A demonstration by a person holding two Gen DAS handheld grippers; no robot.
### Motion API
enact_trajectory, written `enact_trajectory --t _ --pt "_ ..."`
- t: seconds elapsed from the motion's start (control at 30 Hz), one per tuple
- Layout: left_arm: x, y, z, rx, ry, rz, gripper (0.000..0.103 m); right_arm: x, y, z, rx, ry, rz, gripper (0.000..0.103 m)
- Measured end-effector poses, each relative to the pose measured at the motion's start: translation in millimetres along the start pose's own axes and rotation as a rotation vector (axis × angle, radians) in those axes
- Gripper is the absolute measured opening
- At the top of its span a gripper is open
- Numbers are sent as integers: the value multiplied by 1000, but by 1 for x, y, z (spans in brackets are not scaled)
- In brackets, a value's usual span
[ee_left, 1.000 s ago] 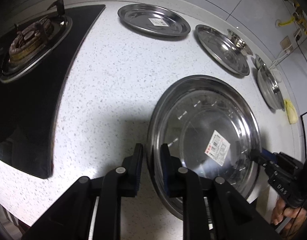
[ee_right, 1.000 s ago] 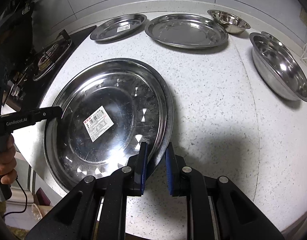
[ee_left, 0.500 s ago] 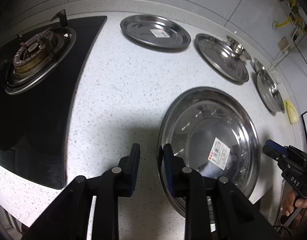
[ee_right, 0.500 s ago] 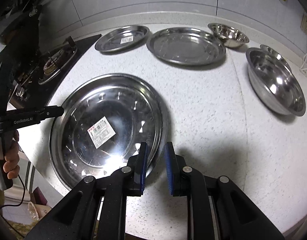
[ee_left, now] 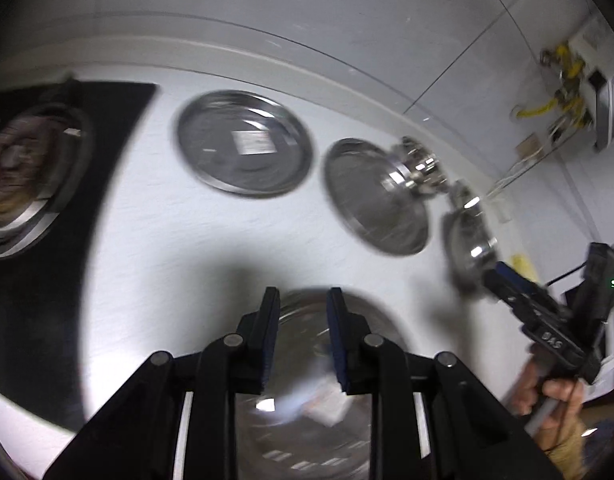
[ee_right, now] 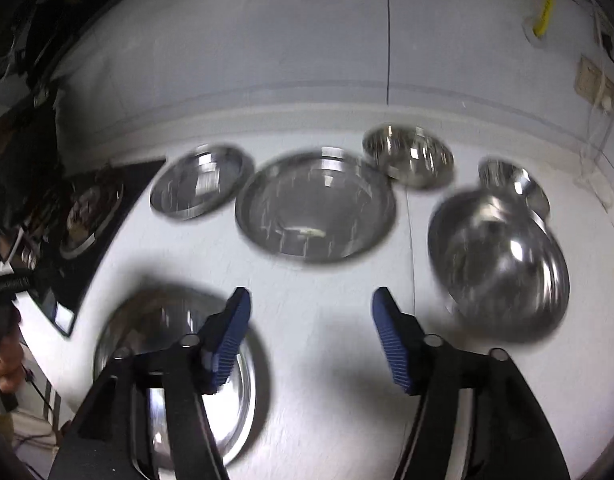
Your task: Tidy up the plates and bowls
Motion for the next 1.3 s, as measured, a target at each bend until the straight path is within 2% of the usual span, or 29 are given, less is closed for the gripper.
enact_trajectory --t 0.07,0.1,0.13,0.2,0.27,0.43,0.53,0.77,1.0,1.1,1.2,1.3 --pt "9 13 -18 -15 1 0 25 5 20 -8 -3 1 -17 69" --pt "14 21 -30 -24 -5 6 33 6 33 -18 -21 24 -10 72" --pt "17 28 -41 -42 -16 18 37 7 37 -23 -31 39 -7 74" --pt "24 40 -62 -61 -26 49 38 14 50 -45 -93 45 -35 74" --pt "29 48 -81 -81 -40 79 38 19 60 -67 -158 91 -65 74" --pt "29 59 -122 -138 -65 170 38 35 71 -105 -250 55 -98 74" --pt "25 64 -136 -148 -61 195 38 37 72 -118 -283 38 -82 74" --pt "15 77 -158 -150 4 191 38 35 75 -144 -329 5 -37 77" --pt "6 78 -173 -209 24 223 38 43 77 -164 -367 12 -53 78" --pt "6 81 -174 -205 18 223 38 41 78 -169 -369 27 -48 78" --pt "4 84 -175 -197 9 234 38 43 79 -174 -372 0 -32 74" --pt "3 85 -175 -193 -12 240 35 42 76 -181 -389 -21 -14 55"
Point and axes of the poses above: each gripper's, at about its wrist camera, not at the fingertips, and z roughly against the way its jaws point, x to its right, y to its top, the point moved 7 cm from there along -z, roughly the way its jaws point, and after that the axes turned 7 degrees about -y, right-handed, at the moved point
